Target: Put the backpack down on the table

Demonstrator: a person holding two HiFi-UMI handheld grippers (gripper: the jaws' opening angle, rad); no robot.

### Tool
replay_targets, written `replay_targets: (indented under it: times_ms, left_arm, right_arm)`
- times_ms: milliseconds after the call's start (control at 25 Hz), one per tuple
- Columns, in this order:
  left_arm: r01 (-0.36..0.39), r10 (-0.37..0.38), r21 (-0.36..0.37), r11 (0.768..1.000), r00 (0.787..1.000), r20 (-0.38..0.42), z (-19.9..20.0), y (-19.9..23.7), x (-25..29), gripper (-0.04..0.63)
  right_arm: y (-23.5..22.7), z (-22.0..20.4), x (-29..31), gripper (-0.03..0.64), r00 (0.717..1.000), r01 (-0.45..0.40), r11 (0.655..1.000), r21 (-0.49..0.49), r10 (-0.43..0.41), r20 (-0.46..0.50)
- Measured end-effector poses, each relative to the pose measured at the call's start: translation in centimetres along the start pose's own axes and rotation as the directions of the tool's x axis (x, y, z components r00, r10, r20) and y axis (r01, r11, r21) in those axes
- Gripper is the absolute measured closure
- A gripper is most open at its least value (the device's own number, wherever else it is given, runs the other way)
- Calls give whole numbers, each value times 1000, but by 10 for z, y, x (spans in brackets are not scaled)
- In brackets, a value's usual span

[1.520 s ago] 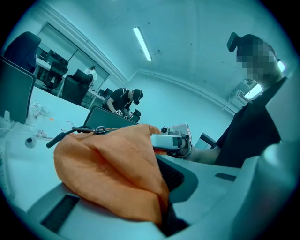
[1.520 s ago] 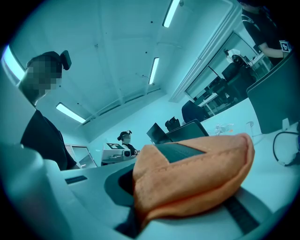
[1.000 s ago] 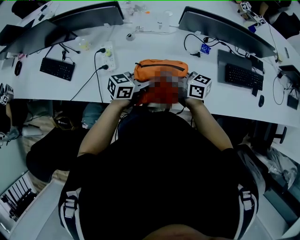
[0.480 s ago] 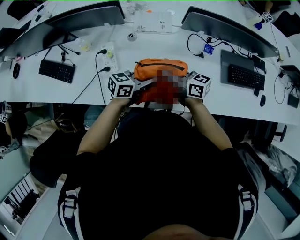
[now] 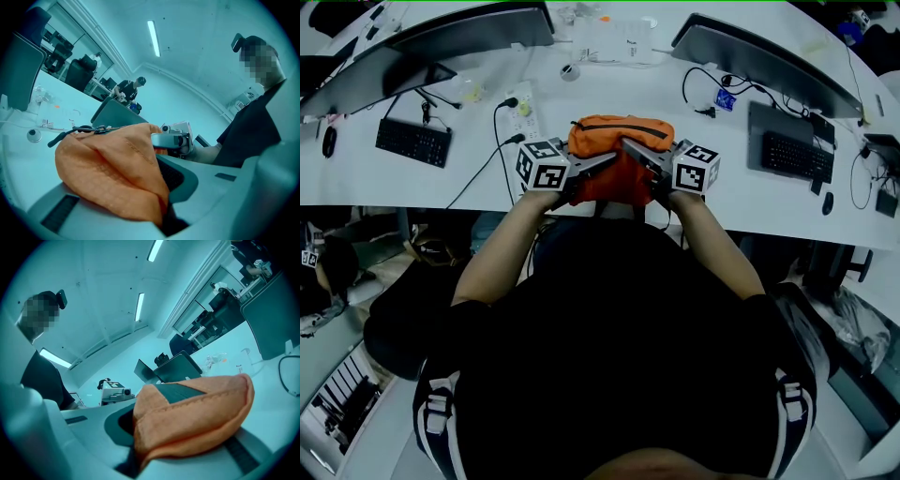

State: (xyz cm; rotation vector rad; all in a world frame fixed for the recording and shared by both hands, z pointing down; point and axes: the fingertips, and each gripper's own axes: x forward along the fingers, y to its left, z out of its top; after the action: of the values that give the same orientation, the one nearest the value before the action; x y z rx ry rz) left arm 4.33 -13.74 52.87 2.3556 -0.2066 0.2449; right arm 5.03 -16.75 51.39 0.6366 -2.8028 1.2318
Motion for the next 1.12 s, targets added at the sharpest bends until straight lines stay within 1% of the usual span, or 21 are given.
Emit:
replay_targets:
  times_ms: [720,1120]
  left_arm:
    - [-40,39,-60,997,999,-18,-2,65,-22,528]
    - [-52,50,-92,994,999,-21,-4,98,-30,528]
  right_arm:
    - [-42,-3,56,571,999,2,998,63,0,-36]
    - [-66,-5,82,571,999,18,997,80,-13,-53]
